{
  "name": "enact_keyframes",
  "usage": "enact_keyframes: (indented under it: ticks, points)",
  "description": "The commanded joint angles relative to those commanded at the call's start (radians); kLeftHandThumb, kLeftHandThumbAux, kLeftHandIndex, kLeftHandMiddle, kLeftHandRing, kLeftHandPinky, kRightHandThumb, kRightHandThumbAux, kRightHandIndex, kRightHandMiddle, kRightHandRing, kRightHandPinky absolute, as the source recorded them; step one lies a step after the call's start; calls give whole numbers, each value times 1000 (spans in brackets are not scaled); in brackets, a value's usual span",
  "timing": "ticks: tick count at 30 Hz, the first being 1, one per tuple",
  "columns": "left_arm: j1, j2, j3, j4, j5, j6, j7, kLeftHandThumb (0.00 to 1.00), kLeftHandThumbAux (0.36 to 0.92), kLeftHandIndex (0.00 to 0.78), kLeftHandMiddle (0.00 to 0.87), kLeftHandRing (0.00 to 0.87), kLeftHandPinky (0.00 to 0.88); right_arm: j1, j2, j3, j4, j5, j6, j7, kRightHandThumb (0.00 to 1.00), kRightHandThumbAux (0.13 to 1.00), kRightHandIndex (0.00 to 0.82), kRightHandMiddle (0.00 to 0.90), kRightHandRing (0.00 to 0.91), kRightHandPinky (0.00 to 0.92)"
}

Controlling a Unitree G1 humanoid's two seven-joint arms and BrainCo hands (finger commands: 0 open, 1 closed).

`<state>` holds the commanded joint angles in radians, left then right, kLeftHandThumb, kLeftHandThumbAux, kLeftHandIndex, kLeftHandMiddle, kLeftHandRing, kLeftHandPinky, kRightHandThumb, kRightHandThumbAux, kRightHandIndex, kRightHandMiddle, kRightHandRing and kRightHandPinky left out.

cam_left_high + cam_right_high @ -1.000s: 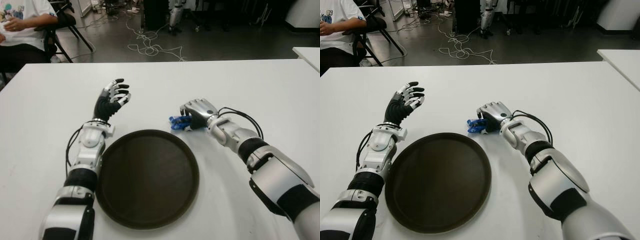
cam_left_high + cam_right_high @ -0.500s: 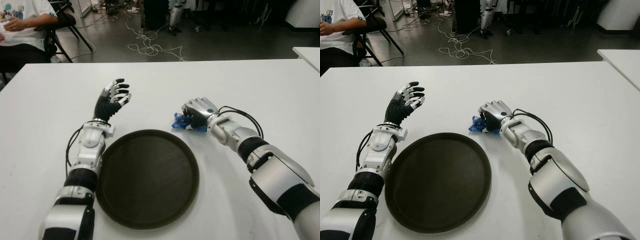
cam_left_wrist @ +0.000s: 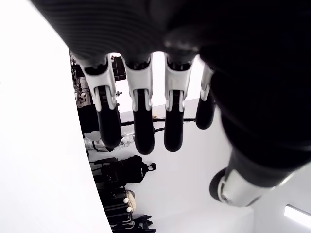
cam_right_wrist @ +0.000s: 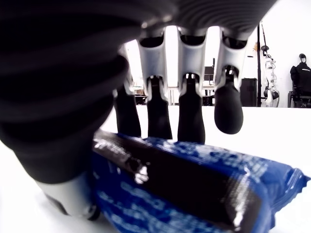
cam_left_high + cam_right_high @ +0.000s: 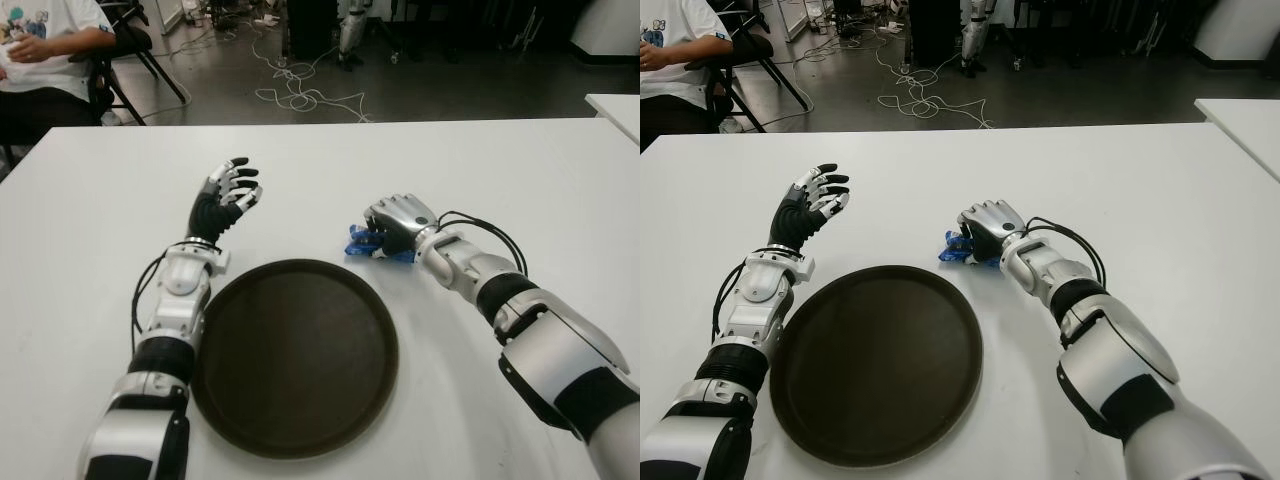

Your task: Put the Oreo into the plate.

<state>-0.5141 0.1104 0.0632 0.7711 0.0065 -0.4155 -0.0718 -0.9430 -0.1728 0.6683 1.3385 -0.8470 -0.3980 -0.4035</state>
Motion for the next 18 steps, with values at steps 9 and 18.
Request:
enact_keyframes:
  ticks: [9,18]
  points:
    - [-2,-2,2,1,-5,10,-1,230,698,201,281,262,277,-1,-6,-2,0,-2,-4,-22,139,829,595,757,763,746]
    - [-3,-2,4,8,-7,-1,-5,239,699,203,282,268,293,-3,-11,-5,0,-1,-8,-38,128,835,600,765,769,750]
